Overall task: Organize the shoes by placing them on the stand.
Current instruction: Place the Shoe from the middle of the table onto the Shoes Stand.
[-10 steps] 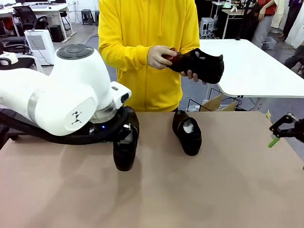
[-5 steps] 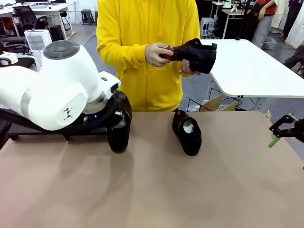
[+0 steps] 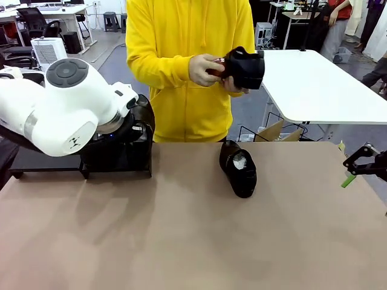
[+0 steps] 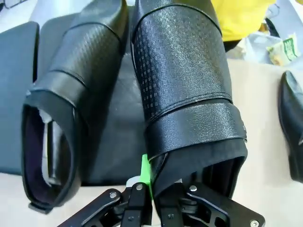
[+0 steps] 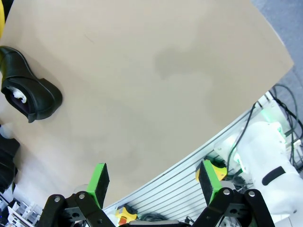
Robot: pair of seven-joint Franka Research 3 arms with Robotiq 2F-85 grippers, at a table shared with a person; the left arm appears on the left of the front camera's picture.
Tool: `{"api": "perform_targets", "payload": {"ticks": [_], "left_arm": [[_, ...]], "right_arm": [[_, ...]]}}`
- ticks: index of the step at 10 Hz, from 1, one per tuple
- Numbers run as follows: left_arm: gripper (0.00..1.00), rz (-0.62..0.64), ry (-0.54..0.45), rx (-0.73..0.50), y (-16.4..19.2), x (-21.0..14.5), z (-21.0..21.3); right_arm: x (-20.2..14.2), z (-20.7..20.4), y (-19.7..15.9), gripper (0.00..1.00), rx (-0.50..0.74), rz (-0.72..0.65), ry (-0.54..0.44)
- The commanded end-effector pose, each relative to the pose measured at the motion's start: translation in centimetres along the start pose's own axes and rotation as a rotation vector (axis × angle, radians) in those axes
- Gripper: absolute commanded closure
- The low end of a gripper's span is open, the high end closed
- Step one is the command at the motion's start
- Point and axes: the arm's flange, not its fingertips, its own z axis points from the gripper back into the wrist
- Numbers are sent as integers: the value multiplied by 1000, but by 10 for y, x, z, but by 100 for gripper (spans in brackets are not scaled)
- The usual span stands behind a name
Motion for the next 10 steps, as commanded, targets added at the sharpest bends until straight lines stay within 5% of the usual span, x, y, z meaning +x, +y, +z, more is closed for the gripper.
{"api": "perform_targets", "payload": {"ticks": [1, 10], "left_arm": [[100, 29, -33, 30, -19, 10, -7], [100, 55, -28, 128, -3, 25, -42]], "right_arm": [[0, 0, 0, 0, -1, 18, 5], [0, 0, 0, 0, -1, 18, 5]]}}
